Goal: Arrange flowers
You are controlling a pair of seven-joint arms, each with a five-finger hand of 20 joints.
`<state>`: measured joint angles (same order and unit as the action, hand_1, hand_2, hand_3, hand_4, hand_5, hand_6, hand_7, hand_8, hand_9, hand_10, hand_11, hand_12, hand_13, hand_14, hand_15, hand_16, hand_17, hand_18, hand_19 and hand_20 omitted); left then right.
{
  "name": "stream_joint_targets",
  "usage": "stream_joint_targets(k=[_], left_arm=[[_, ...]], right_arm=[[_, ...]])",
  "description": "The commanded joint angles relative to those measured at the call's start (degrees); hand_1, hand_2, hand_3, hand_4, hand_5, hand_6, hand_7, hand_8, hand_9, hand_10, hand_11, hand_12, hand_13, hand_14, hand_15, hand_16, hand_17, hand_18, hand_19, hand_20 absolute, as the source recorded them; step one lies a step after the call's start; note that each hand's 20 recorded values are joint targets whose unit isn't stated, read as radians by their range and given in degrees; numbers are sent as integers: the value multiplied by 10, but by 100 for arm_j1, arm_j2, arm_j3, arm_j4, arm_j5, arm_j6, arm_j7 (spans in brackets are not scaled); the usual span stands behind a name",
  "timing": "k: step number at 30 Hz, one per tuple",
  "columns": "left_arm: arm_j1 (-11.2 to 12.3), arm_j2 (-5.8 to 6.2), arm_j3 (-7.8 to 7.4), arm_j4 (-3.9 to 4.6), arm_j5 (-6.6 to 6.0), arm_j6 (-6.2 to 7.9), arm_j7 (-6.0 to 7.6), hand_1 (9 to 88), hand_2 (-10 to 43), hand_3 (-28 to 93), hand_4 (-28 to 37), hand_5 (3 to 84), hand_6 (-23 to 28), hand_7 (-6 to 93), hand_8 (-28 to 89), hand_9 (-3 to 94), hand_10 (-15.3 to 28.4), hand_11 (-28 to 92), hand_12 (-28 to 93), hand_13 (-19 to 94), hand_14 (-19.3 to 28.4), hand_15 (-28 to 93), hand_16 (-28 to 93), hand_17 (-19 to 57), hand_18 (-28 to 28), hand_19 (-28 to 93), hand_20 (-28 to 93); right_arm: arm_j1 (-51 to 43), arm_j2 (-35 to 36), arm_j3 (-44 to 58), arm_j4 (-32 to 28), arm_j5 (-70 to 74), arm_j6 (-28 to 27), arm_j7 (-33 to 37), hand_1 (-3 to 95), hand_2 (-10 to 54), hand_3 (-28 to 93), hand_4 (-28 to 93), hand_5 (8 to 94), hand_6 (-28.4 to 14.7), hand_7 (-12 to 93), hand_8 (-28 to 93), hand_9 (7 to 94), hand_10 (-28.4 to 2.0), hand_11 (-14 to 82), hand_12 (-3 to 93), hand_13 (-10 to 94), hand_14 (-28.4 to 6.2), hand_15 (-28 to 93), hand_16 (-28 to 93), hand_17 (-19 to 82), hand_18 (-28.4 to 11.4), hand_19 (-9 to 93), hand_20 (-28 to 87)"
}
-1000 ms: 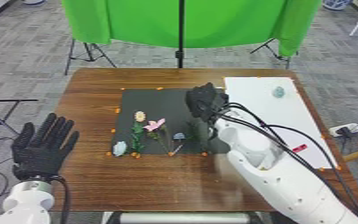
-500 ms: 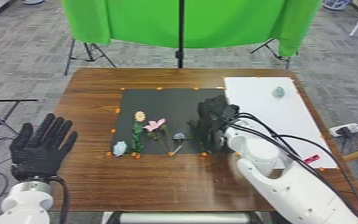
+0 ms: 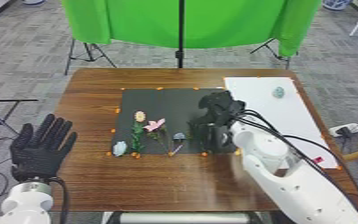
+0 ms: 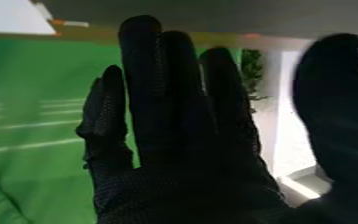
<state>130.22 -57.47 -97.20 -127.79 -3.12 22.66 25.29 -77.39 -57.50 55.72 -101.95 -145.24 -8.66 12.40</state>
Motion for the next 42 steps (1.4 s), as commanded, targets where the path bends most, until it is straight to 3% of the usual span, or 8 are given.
stream_joint_targets(k=[1,3,5,21,26,30,33,42], left_arm=[[45,-47,48,22,59,17,22,266,131,765,-283,448,92,140,-113,392,144,208,94,309,131,234,-38,-62,134,330,120],[72,-63,43,100,330,-307,-47,265,131,766,-283,447,92,140,-113,391,143,207,93,309,131,233,-39,-62,134,331,119],[84,-48,44,93,445,-318,-61,265,130,763,-283,442,91,137,-113,387,141,205,93,306,132,231,-39,-62,133,330,119],[-3,-43,104,146,434,-472,-233,270,133,776,-283,434,88,126,-106,377,141,194,98,299,131,214,-29,-64,134,320,118],[-44,-46,111,170,456,-484,-261,272,134,776,-283,435,88,125,-106,377,141,193,98,299,130,213,-28,-64,135,320,119],[44,-57,92,143,423,-505,-219,273,135,773,-283,434,87,126,-106,377,141,192,98,299,130,213,-29,-64,134,319,119],[101,-73,70,121,398,-482,-213,272,135,772,-283,434,88,126,-106,377,141,192,99,300,130,213,-29,-64,134,319,120],[175,-77,3,90,368,-469,-174,269,133,769,-283,435,88,126,-106,377,140,193,99,300,129,213,-28,-64,134,319,120]], right_arm=[[668,229,534,961,-154,627,806,291,-95,776,-272,543,-33,97,-101,580,-171,138,164,533,-148,449,212,254,-230,782,447],[857,239,796,1129,-128,-313,809,295,-95,781,-266,529,-36,104,-101,548,-175,129,159,488,-152,406,184,242,-225,757,424],[1072,203,854,1501,-118,-393,828,285,-95,806,-280,413,-49,90,-93,408,-188,84,156,352,-170,271,182,167,-220,655,346],[1263,-407,1631,2686,753,-2077,998,424,-95,806,-283,299,-13,114,-105,317,-118,47,136,329,-143,78,254,156,-186,454,196],[1147,-451,1581,2784,571,-2108,1003,496,-95,786,-282,426,4,154,-130,460,-107,92,129,468,-108,148,237,212,-185,513,220],[906,-350,1517,2726,293,-1164,966,541,-95,768,-283,549,19,202,-149,591,-103,173,161,568,-72,238,260,230,-176,623,280],[792,-244,1491,2584,375,-662,985,624,-95,660,-283,658,23,310,-73,761,-83,112,372,662,-38,256,405,259,-172,669,358],[-95,327,1480,501,982,-588,937,614,-95,683,-283,681,20,292,-65,783,-87,102,387,674,-38,270,421,269,-181,686,383]])
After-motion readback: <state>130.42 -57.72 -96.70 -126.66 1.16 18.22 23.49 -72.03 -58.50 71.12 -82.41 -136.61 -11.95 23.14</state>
